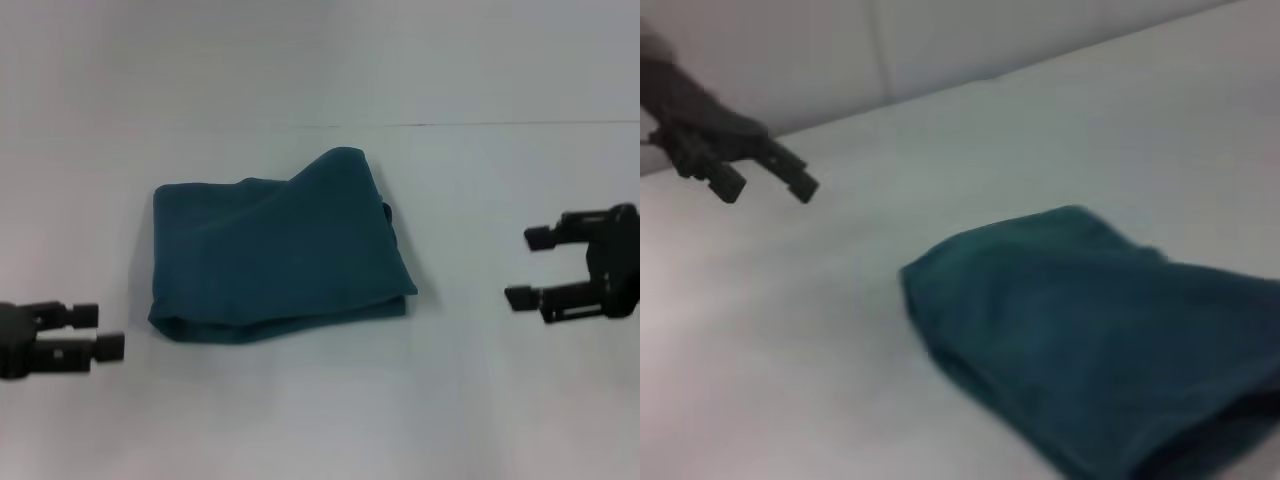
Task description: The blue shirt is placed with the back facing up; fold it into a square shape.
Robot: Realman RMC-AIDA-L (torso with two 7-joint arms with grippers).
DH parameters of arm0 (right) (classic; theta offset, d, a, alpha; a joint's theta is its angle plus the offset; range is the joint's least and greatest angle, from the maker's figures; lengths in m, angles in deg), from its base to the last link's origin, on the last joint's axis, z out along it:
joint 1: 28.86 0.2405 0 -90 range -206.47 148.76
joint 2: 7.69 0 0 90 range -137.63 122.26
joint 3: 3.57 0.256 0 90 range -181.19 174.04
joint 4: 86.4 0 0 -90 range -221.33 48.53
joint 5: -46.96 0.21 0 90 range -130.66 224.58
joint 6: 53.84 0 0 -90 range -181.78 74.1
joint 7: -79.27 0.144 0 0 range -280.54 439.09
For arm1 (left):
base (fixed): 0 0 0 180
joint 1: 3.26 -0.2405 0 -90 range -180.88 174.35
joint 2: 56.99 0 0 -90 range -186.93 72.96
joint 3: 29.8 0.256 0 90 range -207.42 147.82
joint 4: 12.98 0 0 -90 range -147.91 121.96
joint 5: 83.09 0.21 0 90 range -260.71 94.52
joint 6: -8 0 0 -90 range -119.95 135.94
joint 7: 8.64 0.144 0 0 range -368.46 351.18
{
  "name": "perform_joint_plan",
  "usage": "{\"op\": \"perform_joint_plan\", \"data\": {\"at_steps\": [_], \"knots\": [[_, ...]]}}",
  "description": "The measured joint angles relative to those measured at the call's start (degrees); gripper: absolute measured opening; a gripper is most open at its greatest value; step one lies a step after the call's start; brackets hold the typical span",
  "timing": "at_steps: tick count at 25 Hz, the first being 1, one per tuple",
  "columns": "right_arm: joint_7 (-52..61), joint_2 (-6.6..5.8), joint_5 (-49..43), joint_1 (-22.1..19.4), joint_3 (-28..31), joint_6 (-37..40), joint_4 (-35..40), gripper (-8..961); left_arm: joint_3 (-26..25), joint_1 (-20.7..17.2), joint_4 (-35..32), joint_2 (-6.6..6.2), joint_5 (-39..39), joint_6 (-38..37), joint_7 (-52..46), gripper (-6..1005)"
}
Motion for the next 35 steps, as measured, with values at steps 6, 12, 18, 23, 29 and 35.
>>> {"op": "perform_joint_plan", "data": {"at_steps": [6,12,18,23,29,35], "knots": [[-1.4,0.23,0.0,0.0,-1.2,2.1,-3.9,900,2.5,-0.4,1.7,0.22,0.6,-3.8,5.2,947],[-4.9,0.32,0.9,0.4,-2.3,2.0,-8.2,928,6.6,0.5,2.7,0.55,0.7,-3.3,5.6,946],[-9.8,0.30,2.6,0.7,-1.8,1.6,-11.7,946,7.6,0.6,2.5,0.65,0.9,-3.4,6.0,945],[-11.0,0.28,3.4,0.7,-1.6,1.1,-12.4,946,7.5,0.1,2.3,0.88,1.4,-3.1,6.4,945],[-11.1,0.28,3.4,0.3,-1.5,0.0,-12.5,946,7.2,0.0,2.3,0.97,1.4,-1.4,6.3,946],[-11.1,0.28,3.4,0.3,-1.5,-0.1,-12.6,946,7.2,0.0,2.5,1.03,1.4,-0.1,5.8,947]]}}
